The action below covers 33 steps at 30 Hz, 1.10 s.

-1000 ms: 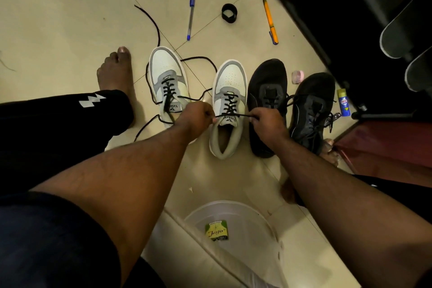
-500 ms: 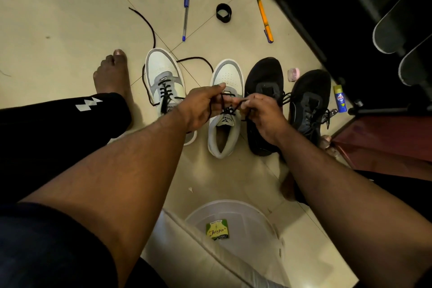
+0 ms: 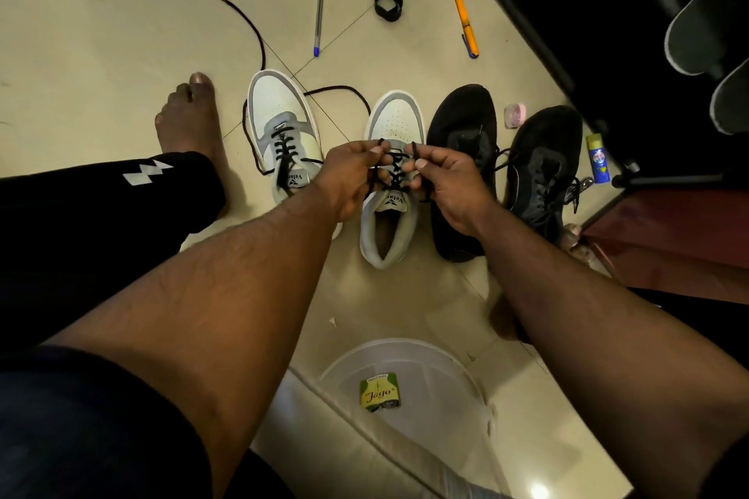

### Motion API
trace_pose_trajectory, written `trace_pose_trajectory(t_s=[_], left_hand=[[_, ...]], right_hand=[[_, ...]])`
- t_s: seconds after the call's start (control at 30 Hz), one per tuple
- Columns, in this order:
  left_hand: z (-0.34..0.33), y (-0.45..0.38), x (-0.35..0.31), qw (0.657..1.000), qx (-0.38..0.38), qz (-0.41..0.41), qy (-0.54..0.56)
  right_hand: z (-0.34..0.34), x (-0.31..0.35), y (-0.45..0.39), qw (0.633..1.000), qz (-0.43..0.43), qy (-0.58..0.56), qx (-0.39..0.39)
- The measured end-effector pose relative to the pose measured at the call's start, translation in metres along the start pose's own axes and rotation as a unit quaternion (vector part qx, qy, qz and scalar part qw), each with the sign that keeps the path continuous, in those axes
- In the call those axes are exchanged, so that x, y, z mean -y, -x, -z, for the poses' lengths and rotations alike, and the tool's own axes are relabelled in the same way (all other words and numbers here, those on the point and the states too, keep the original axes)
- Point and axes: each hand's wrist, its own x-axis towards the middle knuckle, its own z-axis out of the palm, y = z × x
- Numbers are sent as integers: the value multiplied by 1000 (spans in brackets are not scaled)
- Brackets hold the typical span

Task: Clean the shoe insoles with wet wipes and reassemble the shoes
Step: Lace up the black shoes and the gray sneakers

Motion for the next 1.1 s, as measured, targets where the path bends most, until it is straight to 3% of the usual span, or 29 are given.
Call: trace_pose_trajectory(t_s=[0.17,0.33,0.47,0.57,0.7,0.77,0.9,1.0,1.1], left_hand=[[8,2,4,999,-44,-4,-12],[7,0,-2,987,11,-25,-160],[5,-1,-6,951,78,-75,-290],[3,0,-10,898,120,-117,-406],[0,-1,-18,849,156,-132,-487],[-2,-1,-21,855,167,-116,-477],[-1,3,-22,908,170,-94,-370],[0,-2,-9,930,81,-126,-336],[-4,-7,2,965,0,-73,-252]], right_hand=[[15,-1,-8,991,-7,131,-4],[12,24,-12,989,12,133,70],[14,31,-7,980,-23,141,141],[18,31,-4,974,-56,132,174],[20,26,-1,975,-35,139,168],[18,21,-2,985,-21,107,134],[15,13,-3,993,5,106,53],[10,6,-4,994,23,104,27],[2,2,-4,986,78,146,-24]])
